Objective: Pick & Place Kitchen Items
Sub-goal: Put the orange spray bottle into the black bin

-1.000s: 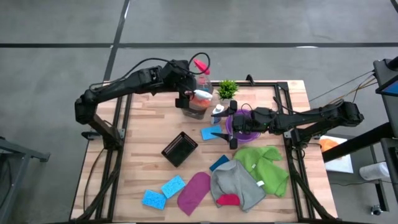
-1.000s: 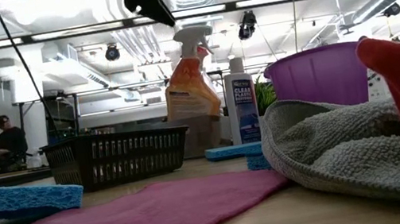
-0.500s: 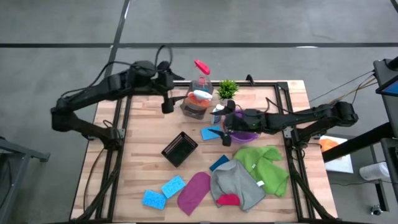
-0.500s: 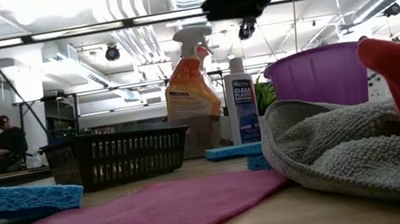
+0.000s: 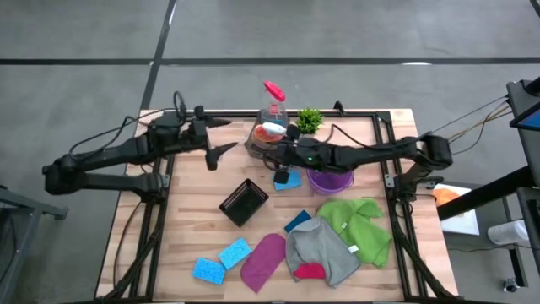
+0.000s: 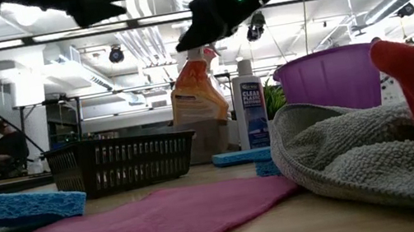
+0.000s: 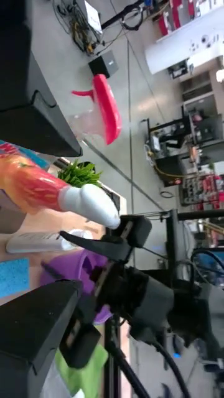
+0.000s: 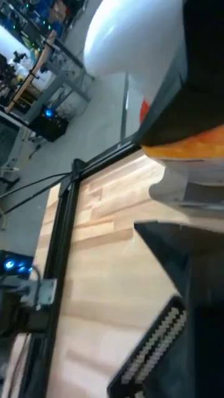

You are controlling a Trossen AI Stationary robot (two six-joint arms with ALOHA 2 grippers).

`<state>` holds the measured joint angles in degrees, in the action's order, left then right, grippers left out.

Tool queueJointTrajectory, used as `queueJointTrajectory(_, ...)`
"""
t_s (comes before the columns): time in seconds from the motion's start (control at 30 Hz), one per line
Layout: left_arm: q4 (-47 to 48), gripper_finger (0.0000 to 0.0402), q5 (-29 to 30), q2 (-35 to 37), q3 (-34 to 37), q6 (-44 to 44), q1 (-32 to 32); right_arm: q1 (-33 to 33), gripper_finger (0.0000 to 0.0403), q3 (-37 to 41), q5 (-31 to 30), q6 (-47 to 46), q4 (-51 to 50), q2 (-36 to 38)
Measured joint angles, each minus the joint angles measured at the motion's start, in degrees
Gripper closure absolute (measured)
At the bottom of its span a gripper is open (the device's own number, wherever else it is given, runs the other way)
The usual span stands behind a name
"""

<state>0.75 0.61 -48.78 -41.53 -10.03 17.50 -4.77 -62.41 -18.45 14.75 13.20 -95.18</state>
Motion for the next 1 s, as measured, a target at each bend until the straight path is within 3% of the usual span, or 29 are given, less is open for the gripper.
queueJointTrajectory(0.2,-2.26,0.0066,1.4,3.95,6.82,1.59,0.0,-0.91,0.0371,-7.2,-2.15,2.1,-5.31,-5.24)
queueJointTrajectory(0.57,-2.77,0.0066,1.75,4.97,9.96,1.73,0.0,-2.95,0.0384,-16.43,-3.2,3.27,-12.9,-9.46)
queueJointTrajectory(1.0,-1.97,0.0066,1.27,4.93,9.96,2.44,-0.05,-1.79,0.0384,-17.24,-2.51,2.83,-14.23,-9.3)
